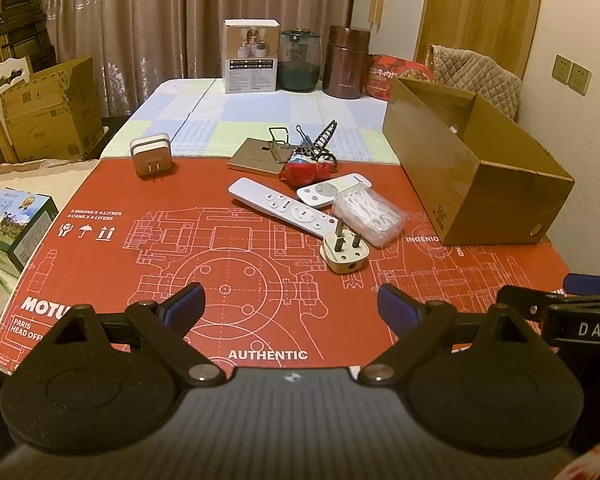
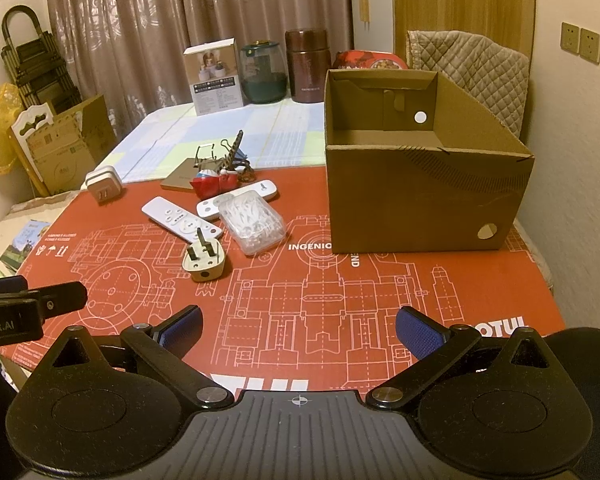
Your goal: Organize rigid objects
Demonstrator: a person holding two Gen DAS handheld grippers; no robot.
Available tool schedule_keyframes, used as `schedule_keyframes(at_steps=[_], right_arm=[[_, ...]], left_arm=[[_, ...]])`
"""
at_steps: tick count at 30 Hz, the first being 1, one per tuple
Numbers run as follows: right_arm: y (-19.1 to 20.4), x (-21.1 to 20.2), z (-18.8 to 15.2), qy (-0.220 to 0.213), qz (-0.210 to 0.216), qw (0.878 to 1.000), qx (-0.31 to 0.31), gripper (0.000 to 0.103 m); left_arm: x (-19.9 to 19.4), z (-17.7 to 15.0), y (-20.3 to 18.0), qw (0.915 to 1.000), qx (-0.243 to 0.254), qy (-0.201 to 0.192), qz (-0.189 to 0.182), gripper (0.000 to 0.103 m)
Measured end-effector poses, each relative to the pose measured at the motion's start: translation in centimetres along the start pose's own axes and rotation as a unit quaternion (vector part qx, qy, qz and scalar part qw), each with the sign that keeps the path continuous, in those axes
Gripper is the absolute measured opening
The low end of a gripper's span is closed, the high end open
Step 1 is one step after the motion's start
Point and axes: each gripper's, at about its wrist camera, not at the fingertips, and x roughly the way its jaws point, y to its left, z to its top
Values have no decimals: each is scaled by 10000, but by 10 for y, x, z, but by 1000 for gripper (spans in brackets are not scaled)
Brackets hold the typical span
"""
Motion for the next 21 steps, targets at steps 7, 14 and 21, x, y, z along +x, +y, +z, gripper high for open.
schedule_keyframes(at_steps=[7,14,21], right_arm=[[-1,1,0,-17,1,10000,13,100],[-2,8,4,-59,15,10000,60,100],[-3,34,13,35,87,9999,84,100]], left_arm=[[2,0,-3,9999,125,8,2,91],[16,6,-4,9998,208,28,43,90],[39,10,-5,9997,198,106,70,89]])
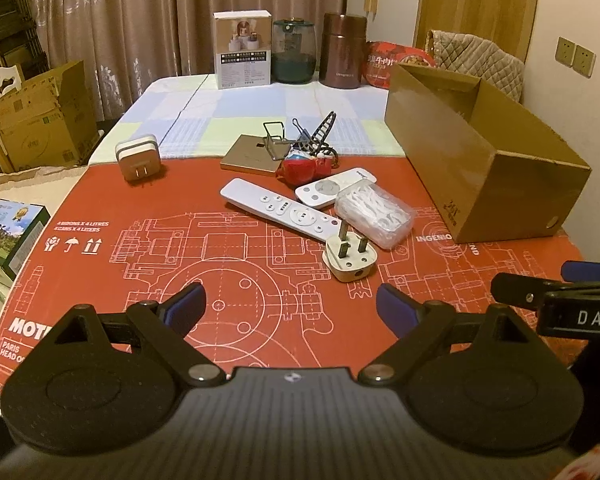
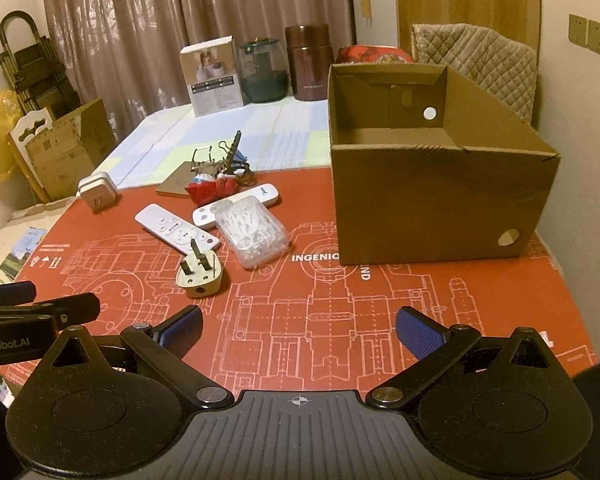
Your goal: Organize rigid objects
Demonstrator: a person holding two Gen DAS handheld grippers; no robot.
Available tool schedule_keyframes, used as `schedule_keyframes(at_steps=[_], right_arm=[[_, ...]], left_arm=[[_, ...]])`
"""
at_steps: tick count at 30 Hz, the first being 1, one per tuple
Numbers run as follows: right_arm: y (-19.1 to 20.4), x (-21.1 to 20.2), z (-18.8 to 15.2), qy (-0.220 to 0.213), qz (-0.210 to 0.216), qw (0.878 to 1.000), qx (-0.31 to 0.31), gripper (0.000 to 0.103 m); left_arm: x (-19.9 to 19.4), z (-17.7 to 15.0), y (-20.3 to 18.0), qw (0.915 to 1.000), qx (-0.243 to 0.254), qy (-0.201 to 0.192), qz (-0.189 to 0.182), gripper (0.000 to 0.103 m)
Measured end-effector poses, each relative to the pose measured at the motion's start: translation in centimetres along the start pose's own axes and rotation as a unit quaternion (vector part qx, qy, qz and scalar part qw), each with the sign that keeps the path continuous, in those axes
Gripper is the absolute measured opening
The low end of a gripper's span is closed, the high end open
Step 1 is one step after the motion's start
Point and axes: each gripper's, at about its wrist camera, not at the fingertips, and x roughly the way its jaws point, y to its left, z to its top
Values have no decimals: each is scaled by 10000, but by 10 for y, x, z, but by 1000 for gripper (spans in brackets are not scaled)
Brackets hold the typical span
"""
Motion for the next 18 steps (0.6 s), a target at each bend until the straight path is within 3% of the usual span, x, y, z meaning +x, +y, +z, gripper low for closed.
schedule_keyframes(at_steps=[13,18], right_arm=[[-17,41,3,137,3,9999,90,100],[-25,52,1,182,-116,9997,147,100]], left_arm=[[49,3,-9,9998,3,102,-164,87],[68,4,-16,9995,10,11,-324,78]])
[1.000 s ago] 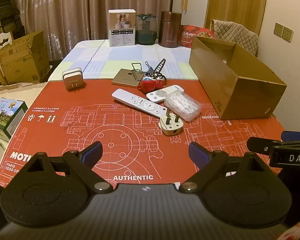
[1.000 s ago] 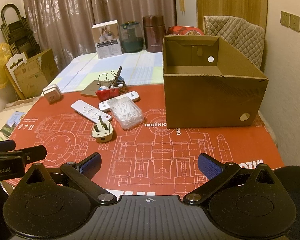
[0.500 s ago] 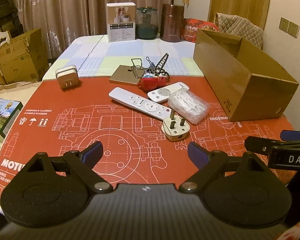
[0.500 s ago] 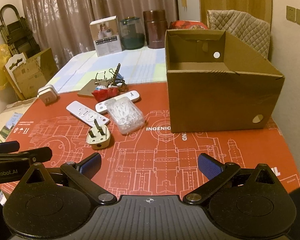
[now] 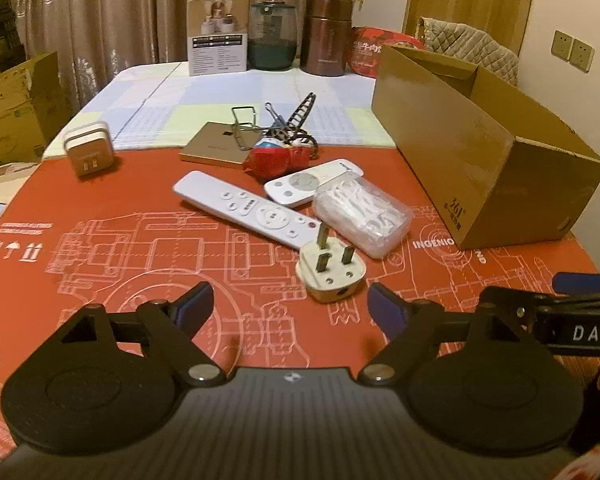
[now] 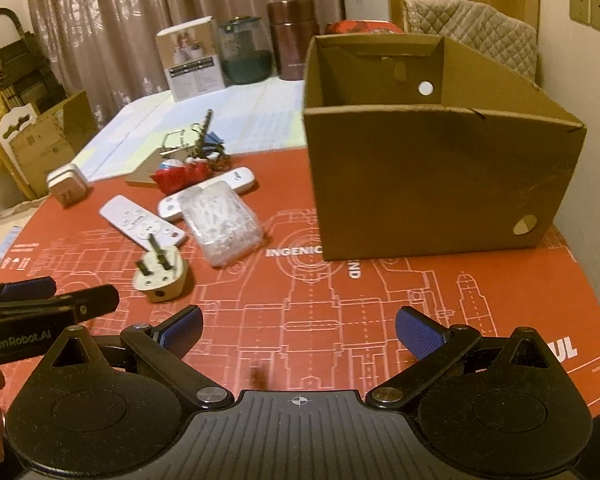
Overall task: Organize rigid objects
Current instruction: 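Grasp the white UK plug with the left tool while the right tool grasps the floss pick box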
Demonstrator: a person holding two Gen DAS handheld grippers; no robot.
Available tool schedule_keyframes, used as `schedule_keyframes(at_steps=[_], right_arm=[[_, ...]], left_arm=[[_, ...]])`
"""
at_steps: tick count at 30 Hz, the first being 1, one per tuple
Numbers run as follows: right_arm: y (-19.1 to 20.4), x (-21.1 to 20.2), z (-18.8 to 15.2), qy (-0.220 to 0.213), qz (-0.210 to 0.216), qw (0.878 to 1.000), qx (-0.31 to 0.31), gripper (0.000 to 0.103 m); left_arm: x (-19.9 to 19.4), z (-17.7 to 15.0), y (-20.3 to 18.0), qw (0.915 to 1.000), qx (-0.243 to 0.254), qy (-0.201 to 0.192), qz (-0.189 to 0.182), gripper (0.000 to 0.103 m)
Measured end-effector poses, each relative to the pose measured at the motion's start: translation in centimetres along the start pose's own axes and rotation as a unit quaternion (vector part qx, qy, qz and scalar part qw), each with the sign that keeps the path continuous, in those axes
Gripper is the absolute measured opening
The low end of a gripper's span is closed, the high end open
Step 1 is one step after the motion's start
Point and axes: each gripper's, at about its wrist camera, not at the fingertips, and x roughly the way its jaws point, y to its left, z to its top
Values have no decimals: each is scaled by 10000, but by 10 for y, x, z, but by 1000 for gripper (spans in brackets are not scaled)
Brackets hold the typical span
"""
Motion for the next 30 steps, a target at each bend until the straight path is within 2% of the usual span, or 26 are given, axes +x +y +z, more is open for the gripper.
schedule_keyframes(at_steps=[5,8,12,15,17,23,30], right_arm=[[-10,6,-1,60,-118,9998,137,100],[-11,9,-2,113,-138,9998,122,100],[-11,13,-3,175,-169,9996,109,100],[-12,16,-3,212,-181,9996,103,100],[-10,18,-3,224,-152,9996,68,100],[6,22,1,148,209,9994,-233,100],[38,37,12,-1,800,9929,-878,100]], left_arm=[[23,2,-9,9999,109,-65,-114,63],[38,4,-18,9996,233,-80,-162,57],[55,2,-28,9991,395,-93,-131,57],[66,-1,-33,9986,513,-53,-67,47],[67,-2,-34,9982,588,-73,-32,45],[59,-3,-14,9984,554,106,28,44],[51,2,32,9964,804,156,200,44]])
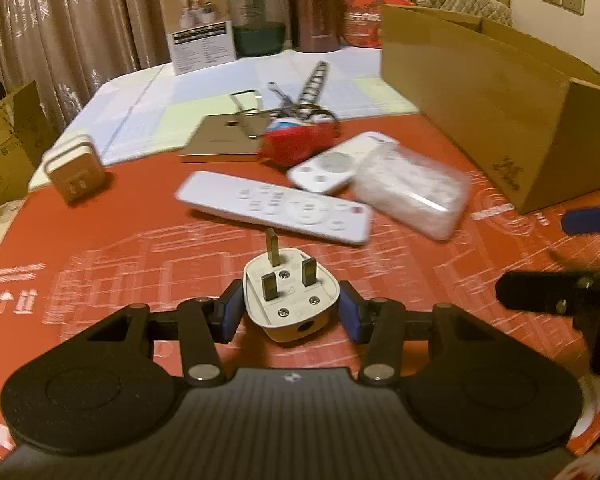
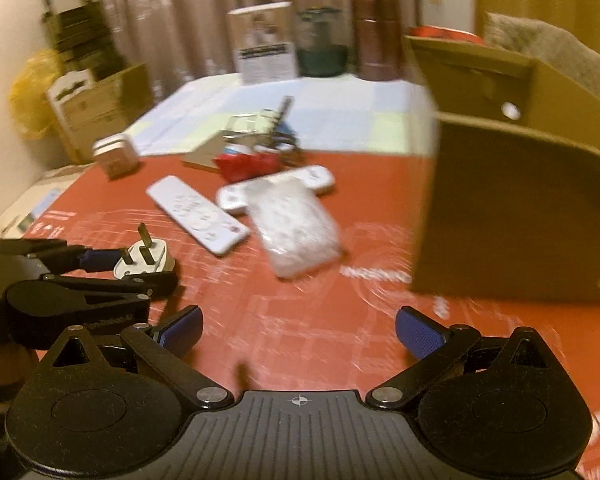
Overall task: Organize rigid objects
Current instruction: 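Grasp the white UK plug with the left tool while the right tool grasps the floss pick box, then carry the plug and floss box into the cardboard box and release both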
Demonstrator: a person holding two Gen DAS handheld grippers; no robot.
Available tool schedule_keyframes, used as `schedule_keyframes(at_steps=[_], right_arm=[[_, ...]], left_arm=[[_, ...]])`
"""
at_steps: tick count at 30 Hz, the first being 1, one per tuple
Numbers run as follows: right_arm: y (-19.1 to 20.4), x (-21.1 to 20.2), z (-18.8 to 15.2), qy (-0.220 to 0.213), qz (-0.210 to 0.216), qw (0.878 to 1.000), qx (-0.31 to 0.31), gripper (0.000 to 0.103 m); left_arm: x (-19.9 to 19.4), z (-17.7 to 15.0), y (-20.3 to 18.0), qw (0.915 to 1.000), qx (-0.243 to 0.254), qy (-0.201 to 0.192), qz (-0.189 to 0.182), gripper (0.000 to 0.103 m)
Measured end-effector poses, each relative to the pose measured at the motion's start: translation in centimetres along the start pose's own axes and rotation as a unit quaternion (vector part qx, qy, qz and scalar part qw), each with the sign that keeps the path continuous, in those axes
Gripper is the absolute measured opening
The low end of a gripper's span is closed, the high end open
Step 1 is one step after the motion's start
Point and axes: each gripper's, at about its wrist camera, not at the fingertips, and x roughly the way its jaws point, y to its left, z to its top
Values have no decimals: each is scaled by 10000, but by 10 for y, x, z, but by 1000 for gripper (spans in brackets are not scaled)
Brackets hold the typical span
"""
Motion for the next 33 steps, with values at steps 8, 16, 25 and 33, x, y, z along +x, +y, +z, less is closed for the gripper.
schedule_keyframes(at_steps=[8,16,25,33], right_arm=[[19,46,21,-293,-192,9954,-887,100],[18,82,28,-312,-338,9940,-989,93],[6,86,26,-176,-414,9974,-571,56],[-18,59,17,-210,-1012,9946,34,55]], left_arm=[[1,0,30,9989,-471,-77,-22,44],[1,2,30,9976,-647,-146,-190,44],[2,1,26,9969,-697,-167,-324,44],[-3,3,21,9966,-670,-235,-417,44]])
